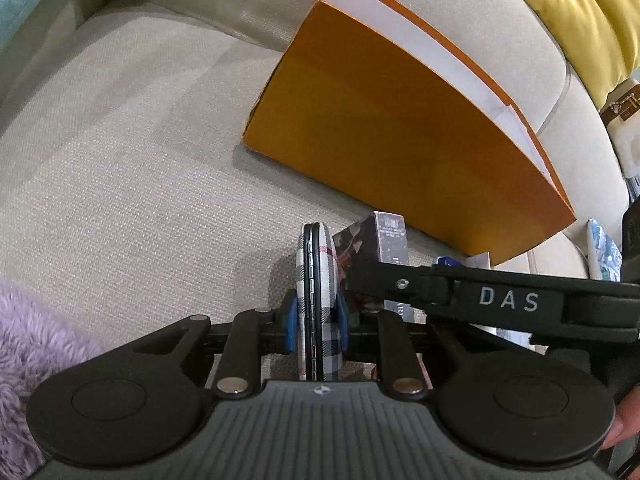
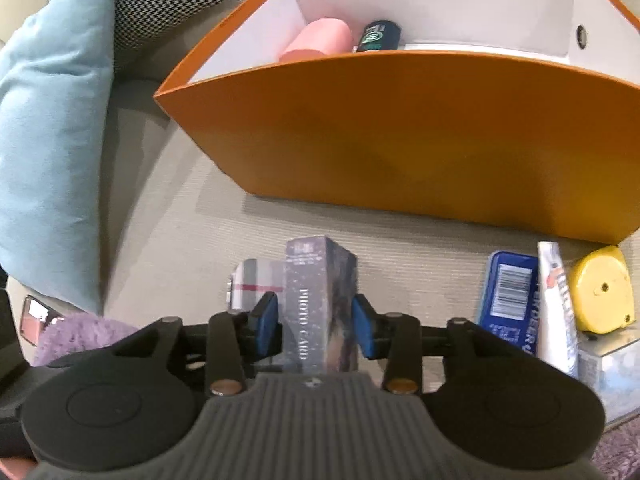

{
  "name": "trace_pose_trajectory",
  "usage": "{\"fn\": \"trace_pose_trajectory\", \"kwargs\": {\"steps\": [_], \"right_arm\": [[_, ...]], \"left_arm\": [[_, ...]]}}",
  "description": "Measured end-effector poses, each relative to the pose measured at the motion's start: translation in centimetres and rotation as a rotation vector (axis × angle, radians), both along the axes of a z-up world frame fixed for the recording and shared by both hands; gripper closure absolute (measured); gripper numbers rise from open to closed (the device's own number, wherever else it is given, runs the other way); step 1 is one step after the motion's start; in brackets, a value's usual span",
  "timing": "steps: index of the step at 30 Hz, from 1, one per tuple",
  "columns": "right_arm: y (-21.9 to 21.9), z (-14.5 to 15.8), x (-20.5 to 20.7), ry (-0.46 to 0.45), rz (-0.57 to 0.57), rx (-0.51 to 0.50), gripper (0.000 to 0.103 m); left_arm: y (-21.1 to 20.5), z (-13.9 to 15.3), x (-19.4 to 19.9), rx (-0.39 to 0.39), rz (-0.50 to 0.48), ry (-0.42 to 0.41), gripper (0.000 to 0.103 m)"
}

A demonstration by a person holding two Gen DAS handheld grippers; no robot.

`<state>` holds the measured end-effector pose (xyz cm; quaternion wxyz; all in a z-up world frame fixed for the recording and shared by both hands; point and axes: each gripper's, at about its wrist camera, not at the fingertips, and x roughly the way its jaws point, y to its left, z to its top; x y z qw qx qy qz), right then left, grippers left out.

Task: Organize rigid objects
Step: 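Carry the plaid case and photo card box over the orange box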

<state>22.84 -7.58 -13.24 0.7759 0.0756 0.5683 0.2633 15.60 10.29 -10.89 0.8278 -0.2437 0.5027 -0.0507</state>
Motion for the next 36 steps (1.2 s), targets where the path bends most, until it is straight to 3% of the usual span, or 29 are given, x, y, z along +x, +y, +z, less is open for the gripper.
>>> {"fn": "trace_pose_trajectory", "kwargs": {"steps": [4,8,12,19,24,30,36], "right_arm": [[-0.9,-0.1,0.2,-0.005,-0.017,-0.019,0.079],[-1.4,0.0,0.0,-0.004,-0.026,-0.002,0.079],[-1.7,0.8,-0.6,-0.029,-0.02,0.0,0.079],[-3.9,4.5,-1.6,-0.116,-0.008,0.016,0.079],[-6.1,8.6,-1.8,-0.175,-0.003,0.065,0.079],[-8.8,13.6,0.7,-0.235,-0.033,0.146,0.079],[-9.4,14.7,5.9,-0.254,-0.101,0.129,0.079]], "left_arm": [[0.1,-0.2,0.3,0.0,0.011,0.022,0.078],[0.0,-0.1,0.3,-0.001,0.013,0.016,0.079],[-0.1,0.7,-0.6,0.023,0.009,-0.047,0.082],[0.5,4.8,-2.5,0.006,0.01,-0.153,0.082],[1.0,10.1,-2.7,-0.029,-0.01,-0.253,0.082],[0.7,15.2,1.4,-0.03,-0.069,-0.331,0.082],[-0.2,15.7,9.1,-0.073,-0.123,-0.269,0.082]]}}
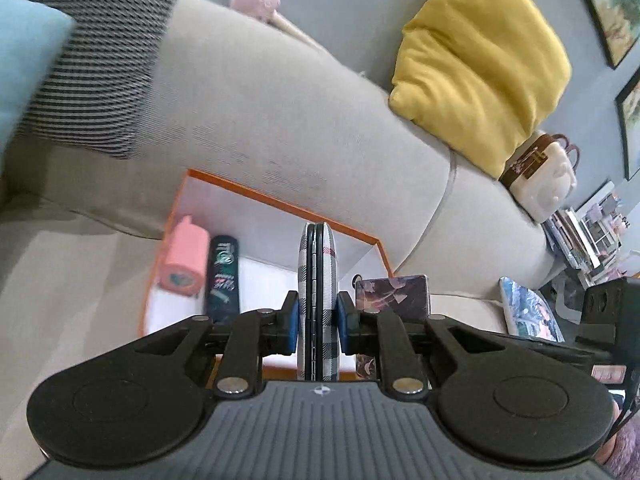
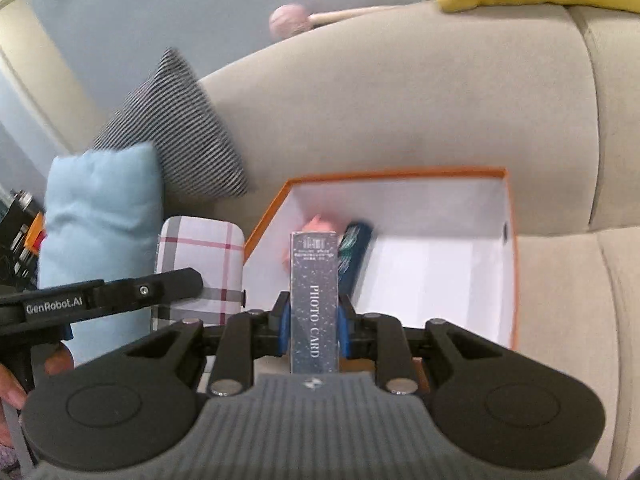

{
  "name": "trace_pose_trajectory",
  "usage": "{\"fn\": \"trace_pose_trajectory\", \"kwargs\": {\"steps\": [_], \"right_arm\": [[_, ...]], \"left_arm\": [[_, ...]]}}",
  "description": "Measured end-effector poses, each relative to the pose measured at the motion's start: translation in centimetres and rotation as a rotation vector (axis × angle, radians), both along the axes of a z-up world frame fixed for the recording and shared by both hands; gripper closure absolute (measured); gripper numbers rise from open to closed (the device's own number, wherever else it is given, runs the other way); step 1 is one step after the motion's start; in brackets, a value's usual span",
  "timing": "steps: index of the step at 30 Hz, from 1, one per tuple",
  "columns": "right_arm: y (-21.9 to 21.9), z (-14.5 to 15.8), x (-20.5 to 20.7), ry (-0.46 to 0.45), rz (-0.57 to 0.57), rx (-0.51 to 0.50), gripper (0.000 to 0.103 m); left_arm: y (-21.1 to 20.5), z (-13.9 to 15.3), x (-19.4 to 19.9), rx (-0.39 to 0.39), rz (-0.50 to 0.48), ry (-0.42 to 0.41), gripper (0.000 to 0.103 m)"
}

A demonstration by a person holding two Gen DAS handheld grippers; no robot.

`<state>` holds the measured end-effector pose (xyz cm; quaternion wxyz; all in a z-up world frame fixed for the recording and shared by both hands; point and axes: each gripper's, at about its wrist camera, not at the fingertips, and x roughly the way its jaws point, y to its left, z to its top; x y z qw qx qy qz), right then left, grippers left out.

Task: Organize rigid objects
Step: 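Carry the plaid case and photo card box over the orange box, then lower the plaid case and photo card box into the box and release both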

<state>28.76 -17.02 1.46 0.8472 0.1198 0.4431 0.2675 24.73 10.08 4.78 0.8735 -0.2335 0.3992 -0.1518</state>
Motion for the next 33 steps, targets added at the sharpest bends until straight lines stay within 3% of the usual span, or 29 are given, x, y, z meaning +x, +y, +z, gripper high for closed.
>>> {"fn": "trace_pose_trajectory", "kwargs": {"steps": [13,25,33], "right_arm": [[1.5,-8.3,9.8,0.165,-0.028,-0.131,0.079],[3.1,-11.4,11.9,0.204,-0.004,-0.14,0.079],[3.5,-12.0,12.2,0.209,-0.006,-0.141,0.079]], "left_arm": [[-3.8,-10.0,12.5,0.109,-0.088,0.301,0.083],[-4.4,-13.7,16.4,0.237,-0.085,0.373,0.083],[-4.0,-13.7,16.5,0.24,-0.063,0.37,0.083]]}}
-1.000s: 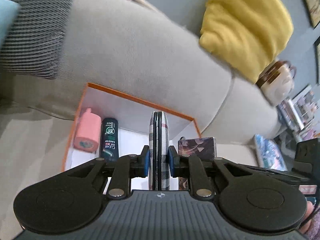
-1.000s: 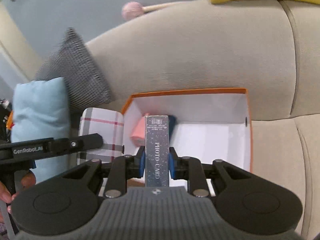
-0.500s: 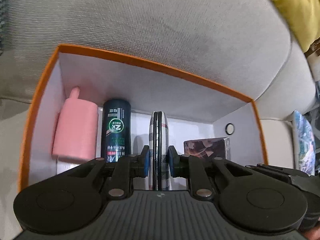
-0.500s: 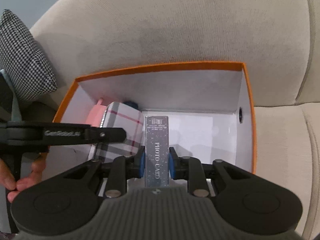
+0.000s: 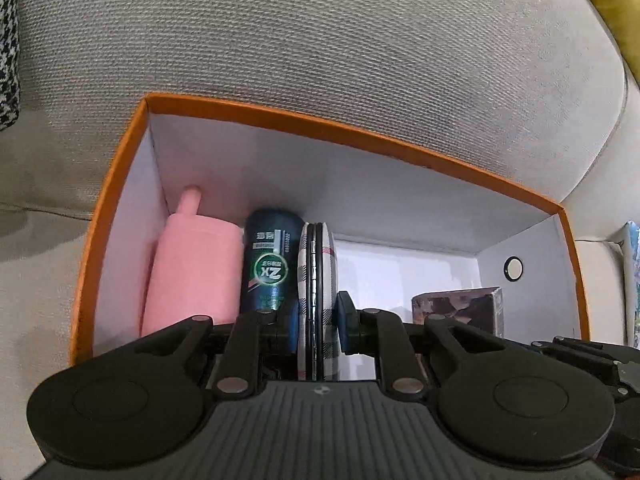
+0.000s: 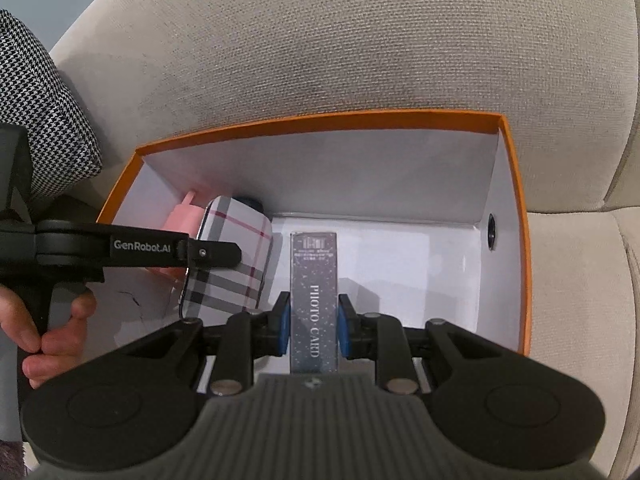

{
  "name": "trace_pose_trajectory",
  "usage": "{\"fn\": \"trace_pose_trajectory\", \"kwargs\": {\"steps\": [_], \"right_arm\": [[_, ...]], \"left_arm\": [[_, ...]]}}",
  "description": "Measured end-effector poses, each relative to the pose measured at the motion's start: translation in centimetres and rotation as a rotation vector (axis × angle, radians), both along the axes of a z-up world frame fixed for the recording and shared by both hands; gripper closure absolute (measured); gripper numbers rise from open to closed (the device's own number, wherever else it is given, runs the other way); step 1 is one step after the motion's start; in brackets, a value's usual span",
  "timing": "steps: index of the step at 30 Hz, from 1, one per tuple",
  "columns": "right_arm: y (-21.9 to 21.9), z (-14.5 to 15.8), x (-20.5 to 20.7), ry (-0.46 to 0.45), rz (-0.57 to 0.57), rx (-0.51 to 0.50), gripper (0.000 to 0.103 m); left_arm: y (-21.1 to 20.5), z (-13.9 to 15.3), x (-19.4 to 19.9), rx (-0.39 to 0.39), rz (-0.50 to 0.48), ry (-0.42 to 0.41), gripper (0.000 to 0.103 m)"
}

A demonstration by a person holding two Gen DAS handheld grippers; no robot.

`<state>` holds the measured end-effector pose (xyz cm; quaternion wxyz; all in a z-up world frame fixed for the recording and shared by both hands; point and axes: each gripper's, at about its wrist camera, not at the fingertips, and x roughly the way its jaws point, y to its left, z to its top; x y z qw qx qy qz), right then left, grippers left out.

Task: Organize rigid objects
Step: 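Lower the plaid case and photo card box into the box and release both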

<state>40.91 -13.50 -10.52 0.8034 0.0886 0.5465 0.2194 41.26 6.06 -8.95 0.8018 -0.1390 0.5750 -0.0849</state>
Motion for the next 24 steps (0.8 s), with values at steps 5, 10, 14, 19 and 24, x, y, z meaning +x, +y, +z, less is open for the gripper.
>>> {"fn": "trace_pose_trajectory", "kwargs": {"steps": [5,10,14,19,24], "right_arm": [[-0.2,-0.3,0.7,0.017,-0.028,0.003,0.079],[-0.2,-1.1,2.2,0.064,-0.054,0.001,0.079],[0.5,-1.9,3.2,0.08,-0.061,-0.009,0.079],[0.6,-3.0,3.6,0.111,-0.074,-0.004,0.078],[0.7,-2.4,3.4,0.065,-0.036,-0.065,0.074]], "left_arm": [[-0.5,-0.6,0.5,-0.088,-0.011,0.022,0.082],[-1.4,-1.8,1.3,-0.093,-0.02,0.048,0.082],[-1.2,-2.3,1.7,-0.131,0.005,0.067,0.081],[-1.0,-2.5,1.5,-0.05,0.014,0.063,0.07],[-1.9,-2.0,0.8,0.01,-0.055,0.033,0.068]]}}
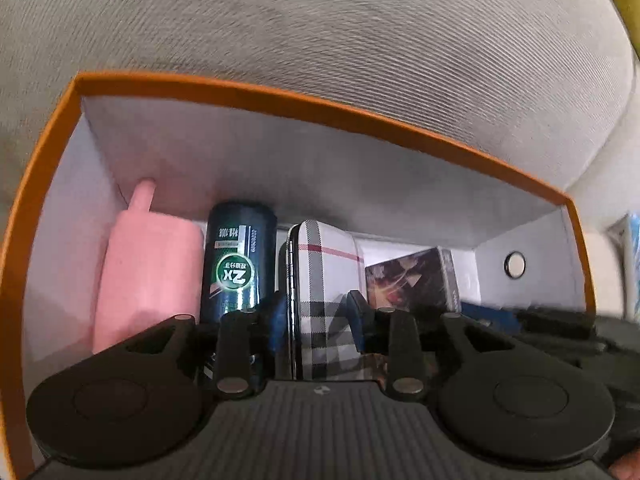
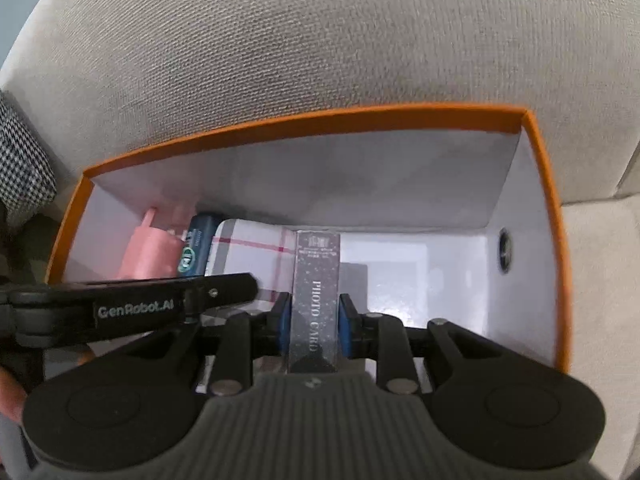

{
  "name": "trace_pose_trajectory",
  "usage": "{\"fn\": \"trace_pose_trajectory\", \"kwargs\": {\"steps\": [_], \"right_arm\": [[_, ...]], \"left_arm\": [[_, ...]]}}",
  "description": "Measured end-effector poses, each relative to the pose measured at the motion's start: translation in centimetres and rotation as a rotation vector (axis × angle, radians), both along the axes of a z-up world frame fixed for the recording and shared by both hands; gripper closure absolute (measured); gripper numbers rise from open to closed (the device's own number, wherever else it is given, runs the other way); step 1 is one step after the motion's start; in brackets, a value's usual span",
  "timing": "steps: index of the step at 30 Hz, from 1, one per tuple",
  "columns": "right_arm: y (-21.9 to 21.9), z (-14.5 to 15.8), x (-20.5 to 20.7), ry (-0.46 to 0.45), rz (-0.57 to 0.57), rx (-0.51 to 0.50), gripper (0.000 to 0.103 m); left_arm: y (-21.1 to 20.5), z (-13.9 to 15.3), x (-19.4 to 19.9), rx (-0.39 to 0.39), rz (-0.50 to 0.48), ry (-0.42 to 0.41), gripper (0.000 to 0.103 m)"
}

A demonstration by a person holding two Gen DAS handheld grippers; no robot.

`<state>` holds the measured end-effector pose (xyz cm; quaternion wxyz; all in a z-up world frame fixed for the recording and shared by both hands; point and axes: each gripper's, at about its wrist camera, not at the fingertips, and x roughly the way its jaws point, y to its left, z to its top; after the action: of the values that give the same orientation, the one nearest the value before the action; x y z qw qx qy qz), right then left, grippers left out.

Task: Organize rigid objects
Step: 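Lower the plaid case and photo card box into the box and release both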

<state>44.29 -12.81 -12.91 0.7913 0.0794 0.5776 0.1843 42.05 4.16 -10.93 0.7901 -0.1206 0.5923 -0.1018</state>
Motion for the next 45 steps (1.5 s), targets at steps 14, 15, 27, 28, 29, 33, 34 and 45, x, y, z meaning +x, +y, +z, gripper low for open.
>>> {"fn": "trace_pose_trajectory", "kwargs": {"steps": [14,15,27,28,29,33,34,45], "right_arm": [[2.2,1.4,-1.4,-0.096,0.436,-0.235,0.042],[2.5,1.3,-1.6,-0.095,0.486,-0.251,0.039],[4.3,-1.1,-2.2,-0.055,0.742,-0.411,0.04],[4.5,-1.2,-2.1,-0.062,0.752,-0.425,0.042],[4.7,-1.3,-2.0,-0.061,0.761,-0.434,0.042],[5.6,-1.6,-1.5,-0.061,0.768,-0.427,0.042],[5.7,-1.6,-1.5,-0.068,0.772,-0.426,0.043],[5.0,-1.4,-1.0,-0.082,0.766,-0.359,0.05]], "left_arm": [[-3.9,2.7,-3.1,0.228,-0.396,-0.137,0.058],[-4.1,2.6,-3.2,0.241,-0.423,-0.138,0.057],[-6.5,0.3,-3.6,0.348,-0.615,-0.115,0.039],[-6.6,0.2,-3.7,0.354,-0.625,-0.118,0.039],[-6.8,0.1,-3.8,0.358,-0.636,-0.12,0.038],[-6.9,-0.1,-3.8,0.357,-0.648,-0.13,0.036],[-6.8,-0.1,-3.7,0.359,-0.644,-0.134,0.036],[-6.5,-0.8,-3.3,0.351,-0.659,-0.168,0.033]]}}
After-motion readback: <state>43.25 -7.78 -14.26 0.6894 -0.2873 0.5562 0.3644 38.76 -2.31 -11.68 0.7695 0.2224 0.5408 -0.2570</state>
